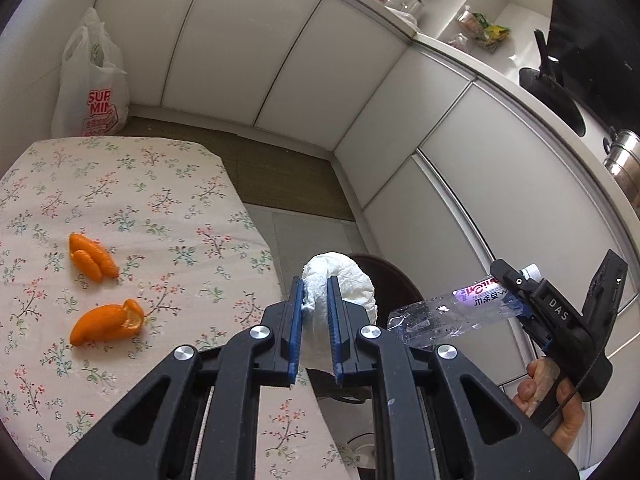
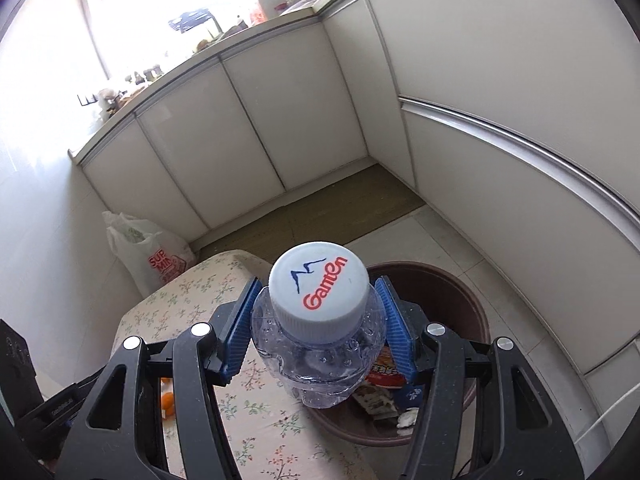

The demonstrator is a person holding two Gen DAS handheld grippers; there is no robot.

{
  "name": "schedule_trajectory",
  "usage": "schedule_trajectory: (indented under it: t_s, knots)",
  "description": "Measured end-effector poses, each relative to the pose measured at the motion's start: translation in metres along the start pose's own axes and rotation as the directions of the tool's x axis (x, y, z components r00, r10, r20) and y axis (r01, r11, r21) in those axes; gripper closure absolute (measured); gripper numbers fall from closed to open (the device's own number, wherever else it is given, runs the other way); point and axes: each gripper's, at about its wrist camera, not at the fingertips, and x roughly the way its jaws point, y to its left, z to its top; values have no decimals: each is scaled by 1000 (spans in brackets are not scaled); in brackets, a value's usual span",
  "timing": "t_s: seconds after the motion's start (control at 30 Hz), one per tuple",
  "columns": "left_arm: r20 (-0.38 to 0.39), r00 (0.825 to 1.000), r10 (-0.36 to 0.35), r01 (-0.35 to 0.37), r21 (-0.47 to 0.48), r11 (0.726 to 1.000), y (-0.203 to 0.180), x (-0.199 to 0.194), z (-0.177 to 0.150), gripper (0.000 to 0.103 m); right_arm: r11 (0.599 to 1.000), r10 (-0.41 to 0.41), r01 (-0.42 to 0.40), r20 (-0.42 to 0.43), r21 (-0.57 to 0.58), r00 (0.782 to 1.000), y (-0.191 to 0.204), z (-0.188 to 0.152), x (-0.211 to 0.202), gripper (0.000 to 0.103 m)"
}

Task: Collect trash
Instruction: 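Carry the bottle with the right tool and tissue with the left tool over the bin, then open the right tool to drop the bottle while the left tool drops the tissue, then move both open tools back over the table toward the orange peels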

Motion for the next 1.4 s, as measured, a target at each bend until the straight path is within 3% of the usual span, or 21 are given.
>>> schedule_trajectory:
  t_s: [0.33, 0.4, 0.97, 1.03, 1.1, 1.4]
  knots:
    - [-38, 999, -31, 32, 36, 999, -48, 40, -4, 91, 989, -141, 140, 22, 50, 990, -35, 3, 18, 45]
    - [-44, 998, -33, 34, 36, 999, -54, 45, -3, 91, 983, -173, 170, 40, 69, 984, -40, 3, 17, 10]
    - [-118, 992, -47, 56, 70, 996, -97, 108, -4, 87, 923, -363, 341, 109, 181, 925, -78, 6, -7, 7]
    - [-136, 990, -27, 36, 64, 997, -96, 119, -4, 68, 919, -370, 347, 105, 189, 923, -82, 5, -6, 7]
    - [-135, 991, -7, 15, 59, 998, -94, 123, -5, 59, 915, -378, 355, 98, 190, 921, -82, 5, -6, 7]
    - [-137, 989, 63, -53, 81, 995, -81, 123, -13, 38, 920, -369, 352, 77, 171, 926, -74, 1, 1, 7]
